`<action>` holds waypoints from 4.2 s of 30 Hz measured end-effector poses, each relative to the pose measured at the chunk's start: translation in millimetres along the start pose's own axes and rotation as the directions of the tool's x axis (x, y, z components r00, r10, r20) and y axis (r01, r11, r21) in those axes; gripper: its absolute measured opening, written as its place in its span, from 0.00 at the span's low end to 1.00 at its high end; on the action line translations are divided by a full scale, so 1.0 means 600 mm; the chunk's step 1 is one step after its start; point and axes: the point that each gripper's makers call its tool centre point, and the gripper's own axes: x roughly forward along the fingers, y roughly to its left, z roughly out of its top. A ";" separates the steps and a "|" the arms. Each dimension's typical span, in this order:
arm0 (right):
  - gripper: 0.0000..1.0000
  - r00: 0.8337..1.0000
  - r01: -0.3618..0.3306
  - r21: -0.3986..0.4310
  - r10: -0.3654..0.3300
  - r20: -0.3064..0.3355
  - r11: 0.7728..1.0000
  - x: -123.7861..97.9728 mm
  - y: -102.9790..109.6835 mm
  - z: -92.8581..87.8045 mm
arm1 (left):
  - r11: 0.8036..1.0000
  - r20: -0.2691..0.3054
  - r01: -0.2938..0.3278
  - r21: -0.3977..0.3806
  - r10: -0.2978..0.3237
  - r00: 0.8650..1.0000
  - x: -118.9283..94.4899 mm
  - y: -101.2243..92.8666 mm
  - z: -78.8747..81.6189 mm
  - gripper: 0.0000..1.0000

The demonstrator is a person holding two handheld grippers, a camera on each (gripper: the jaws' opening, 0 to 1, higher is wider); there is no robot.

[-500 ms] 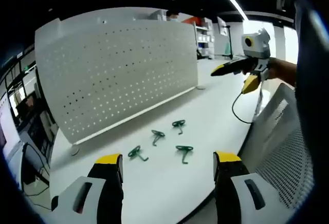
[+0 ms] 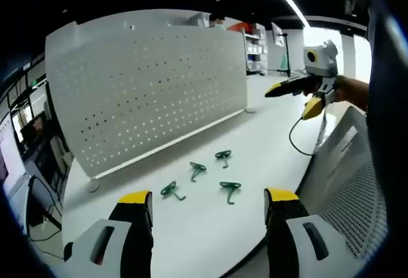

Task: Insert the hook assembly into the mounting plate slot until the hook locks in place.

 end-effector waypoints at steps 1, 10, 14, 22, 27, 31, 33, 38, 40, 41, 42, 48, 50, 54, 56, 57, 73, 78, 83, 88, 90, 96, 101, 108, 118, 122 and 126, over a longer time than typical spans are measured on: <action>0.80 1.000 -0.001 0.000 0.001 0.001 1.000 -0.001 0.000 0.001 | 1.000 0.000 0.000 0.001 0.000 1.000 -0.001 0.001 0.000 0.73; 0.80 1.000 0.008 -0.003 -0.008 0.005 1.000 -0.004 -0.002 0.007 | 1.000 0.019 0.015 0.008 -0.015 1.000 0.002 0.006 0.021 0.72; 0.80 1.000 0.009 0.001 -0.009 0.004 1.000 -0.005 0.000 0.005 | 0.999 0.017 0.027 0.017 -0.027 0.999 0.008 0.002 0.022 0.72; 0.80 1.000 0.016 0.004 -0.016 -0.002 1.000 -0.005 -0.002 0.002 | 0.999 0.010 0.031 0.022 -0.031 0.999 0.012 0.007 0.020 0.72; 0.80 1.000 0.018 0.003 -0.018 0.002 1.000 -0.004 -0.003 0.006 | 0.999 0.017 0.026 0.026 -0.026 1.000 0.013 0.014 0.025 0.72; 0.80 1.000 0.019 0.002 -0.019 -0.002 1.000 -0.004 0.000 0.003 | 0.999 0.016 0.025 0.025 -0.026 1.000 0.013 0.018 0.024 0.71; 0.80 1.000 0.021 0.003 -0.021 -0.004 1.000 -0.005 0.001 0.001 | 0.999 0.017 0.026 0.025 -0.026 1.000 0.012 0.018 0.023 0.72; 0.80 1.000 0.025 0.002 -0.025 -0.004 1.000 -0.006 0.000 0.002 | 0.999 0.019 0.027 0.028 -0.028 0.999 0.012 0.019 0.023 0.72; 0.80 1.000 0.027 0.001 -0.027 -0.002 1.000 -0.007 -0.001 0.004 | 0.999 0.020 0.027 0.029 -0.028 0.999 0.012 0.019 0.024 0.72; 0.80 1.000 0.027 0.000 -0.027 -0.001 1.000 -0.007 0.000 0.004 | 0.999 0.021 0.027 0.030 -0.027 0.999 0.012 0.020 0.025 0.71; 0.80 1.000 0.027 0.000 -0.027 -0.001 1.000 -0.007 0.000 0.004 | 0.999 0.021 0.026 0.030 -0.027 0.999 0.012 0.021 0.025 0.71; 0.80 1.000 0.023 -0.001 -0.023 -0.008 1.000 -0.006 0.003 0.001 | 0.999 0.017 0.028 0.029 -0.029 0.999 0.013 0.022 0.023 0.71; 0.80 1.000 0.024 0.001 -0.024 -0.009 1.000 -0.006 0.002 0.000 | 0.999 0.015 0.030 0.031 -0.030 0.999 0.014 0.022 0.022 0.71; 0.80 1.000 0.023 -0.001 -0.023 -0.015 1.000 -0.006 0.002 -0.002 | 0.999 0.015 0.033 0.035 -0.034 0.999 0.017 0.023 0.025 0.70; 0.80 1.000 0.022 -0.001 -0.022 -0.015 1.000 -0.005 0.002 -0.001 | 0.999 0.016 0.034 0.038 -0.034 0.999 0.019 0.025 0.026 0.70; 0.80 1.000 0.021 -0.003 -0.021 -0.014 1.000 -0.005 0.001 0.000 | 0.999 0.016 0.035 0.038 -0.035 0.999 0.020 0.025 0.027 0.70; 0.80 0.999 0.027 0.002 -0.026 -0.023 1.000 -0.003 -0.001 -0.005 | 0.995 -0.002 0.058 0.079 -0.058 0.998 0.044 0.056 0.037 0.66; 0.80 0.999 0.031 0.001 -0.031 -0.027 1.000 -0.003 -0.002 -0.008 | 0.995 0.001 0.078 0.069 -0.078 0.997 0.055 0.064 0.041 0.65; 0.80 0.999 0.039 0.002 -0.038 -0.026 0.999 -0.005 -0.004 -0.007 | 0.994 -0.007 0.092 0.065 -0.091 0.996 0.064 0.073 0.039 0.65; 0.80 0.999 0.041 0.004 -0.041 -0.031 0.999 -0.004 -0.002 -0.010 | 0.992 -0.028 0.111 0.064 -0.109 0.994 0.075 0.081 0.031 0.64; 0.80 0.999 0.040 0.002 -0.040 -0.032 0.999 -0.004 -0.001 -0.011 | 0.991 -0.036 0.120 0.066 -0.118 0.992 0.079 0.081 0.029 0.64; 0.80 0.998 0.042 0.003 -0.042 -0.038 0.999 -0.004 -0.001 -0.014 | 0.986 -0.064 0.143 0.087 -0.138 0.988 0.096 0.087 0.025 0.62; 0.80 0.998 0.044 0.005 -0.044 -0.038 0.999 -0.003 -0.001 -0.014 | 0.982 -0.088 0.155 0.107 -0.146 0.985 0.115 0.088 0.017 0.60; 0.79 0.998 0.045 0.010 -0.044 -0.042 0.999 -0.002 -0.001 -0.017 | 0.975 -0.115 0.185 0.126 -0.171 0.979 0.137 0.085 0.006 0.54; 0.79 0.998 0.043 0.013 -0.042 -0.047 0.999 0.000 -0.004 -0.020 | 0.968 -0.159 0.208 0.141 -0.186 0.970 0.165 0.092 -0.014 0.48; 0.79 0.998 0.042 0.013 -0.042 -0.049 0.999 0.001 -0.004 -0.020 | 0.965 -0.178 0.220 0.144 -0.193 0.965 0.176 0.093 -0.025 0.46; 0.79 0.998 0.040 0.015 -0.039 -0.050 0.999 0.002 -0.003 -0.022 | 0.964 -0.199 0.222 0.144 -0.192 0.961 0.185 0.097 -0.035 0.44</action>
